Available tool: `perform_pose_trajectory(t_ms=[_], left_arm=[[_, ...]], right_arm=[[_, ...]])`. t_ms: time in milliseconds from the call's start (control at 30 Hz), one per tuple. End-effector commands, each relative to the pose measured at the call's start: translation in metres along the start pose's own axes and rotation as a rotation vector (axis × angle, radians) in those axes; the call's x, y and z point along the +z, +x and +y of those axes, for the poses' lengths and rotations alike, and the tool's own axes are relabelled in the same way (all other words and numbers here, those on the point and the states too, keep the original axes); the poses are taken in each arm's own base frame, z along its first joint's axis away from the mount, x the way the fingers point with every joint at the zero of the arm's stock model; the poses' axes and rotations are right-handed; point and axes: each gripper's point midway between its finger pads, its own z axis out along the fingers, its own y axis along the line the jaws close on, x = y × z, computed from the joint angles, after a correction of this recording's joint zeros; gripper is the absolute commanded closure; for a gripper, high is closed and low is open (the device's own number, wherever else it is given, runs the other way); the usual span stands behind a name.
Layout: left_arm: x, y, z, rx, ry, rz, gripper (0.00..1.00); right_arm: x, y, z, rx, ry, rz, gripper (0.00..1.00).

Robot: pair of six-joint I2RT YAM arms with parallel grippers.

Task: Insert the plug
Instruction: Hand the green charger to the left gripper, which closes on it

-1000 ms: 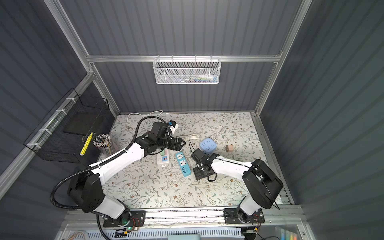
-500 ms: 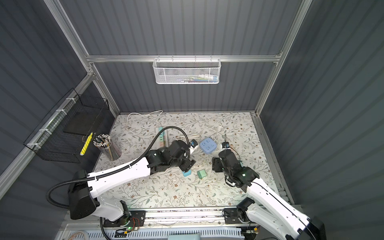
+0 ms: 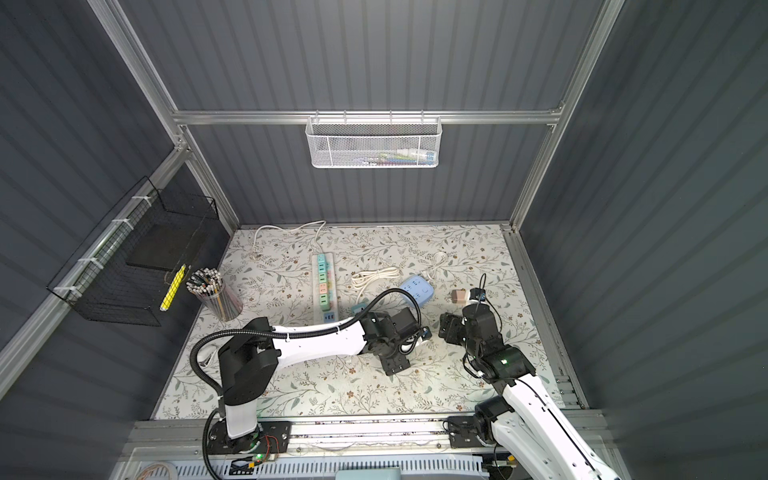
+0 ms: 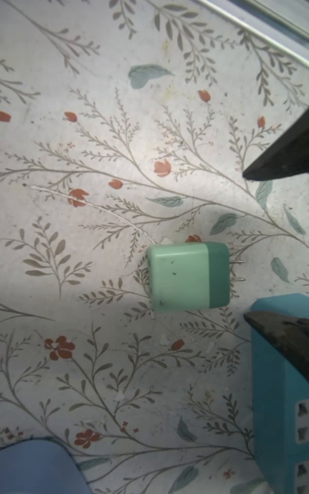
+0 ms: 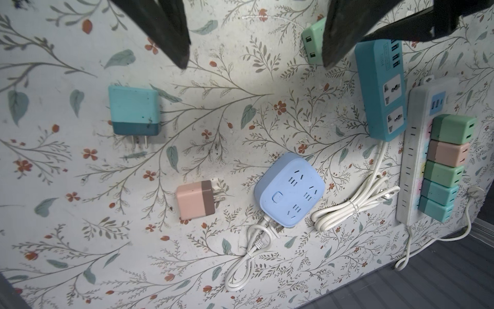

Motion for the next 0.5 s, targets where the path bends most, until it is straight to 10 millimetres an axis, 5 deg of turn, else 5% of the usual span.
perform_pose_trajectory(t_ms=[0, 467], left_arm=[[0.002, -0.016, 0.007, 0.004, 0.01, -0.031, 0.23], [0.038, -0.003, 0.024, -0.082, -0.037, 0.013, 0.47]], right_arm=[[-0.001, 0.005, 0.003, 0.009, -0.03, 0.01, 0.21], [-0.007, 0.008, 0.001, 0.012, -0.034, 0.012, 0.22]])
